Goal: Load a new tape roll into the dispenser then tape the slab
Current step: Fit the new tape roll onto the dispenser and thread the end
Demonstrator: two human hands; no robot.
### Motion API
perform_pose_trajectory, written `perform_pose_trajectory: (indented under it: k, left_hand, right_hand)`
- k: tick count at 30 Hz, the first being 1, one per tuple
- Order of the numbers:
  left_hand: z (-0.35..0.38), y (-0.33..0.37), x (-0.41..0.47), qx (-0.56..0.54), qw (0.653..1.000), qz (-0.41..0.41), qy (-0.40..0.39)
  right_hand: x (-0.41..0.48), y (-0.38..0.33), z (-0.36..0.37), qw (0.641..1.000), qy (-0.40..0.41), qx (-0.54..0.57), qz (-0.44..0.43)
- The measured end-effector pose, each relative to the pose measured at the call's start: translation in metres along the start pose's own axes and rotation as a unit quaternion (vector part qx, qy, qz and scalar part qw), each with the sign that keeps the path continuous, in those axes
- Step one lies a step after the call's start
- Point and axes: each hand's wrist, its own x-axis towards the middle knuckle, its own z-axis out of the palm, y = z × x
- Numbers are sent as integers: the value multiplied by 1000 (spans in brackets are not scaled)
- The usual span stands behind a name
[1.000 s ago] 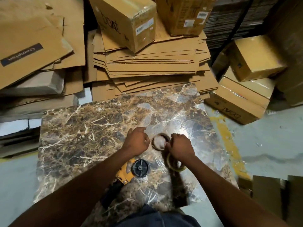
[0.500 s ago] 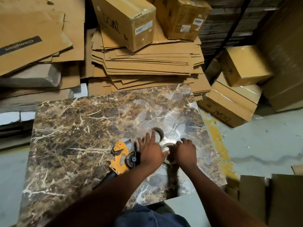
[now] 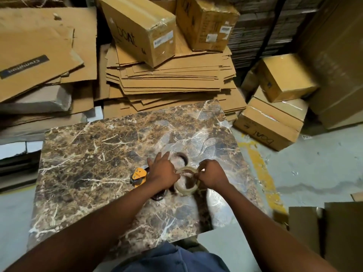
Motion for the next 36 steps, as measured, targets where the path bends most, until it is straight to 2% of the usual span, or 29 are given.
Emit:
perform_pose_trajectory:
  k: [4,9,13,17,22,25,28,30,33,36]
  left_hand:
    - [-18,-31,-17,-11,1000,14,24]
    - [-20,-73,-45,-18,999,-18,45]
    - [-16,-92,-62,-38,996,-47,60]
    - [-5,-103,-74,-19,996,-55,67]
    - [-1,-110,-75,-21,996,-46,72]
    - [-1,-115,-73,-13,998,-37,54]
    - [1,-114,-72,-16,998,-46,35]
    - [3,-114,-72,0,999,-23,39]
    - [-1,-117,-71,83,994,54,50]
    - [-5,-122,-70,143,980,138,31]
  right_hand:
    - [1,-35,5,998,-15,-10,-64]
    - [4,-80,19,991,-64,-21,-115]
    - [5,-100,34,975,-93,-112,-168]
    - [8,-101,50,972,-102,-136,-162]
    - [9,-96,58,950,-102,-216,-202]
    - [5,-95,61,948,-112,-222,-198]
    - [3,-91,68,942,-85,-252,-204]
    - [2,-88,73,934,-78,-282,-203]
    - [3,-84,72,928,-95,-297,-202]
    - [5,-84,65,908,-108,-314,-254]
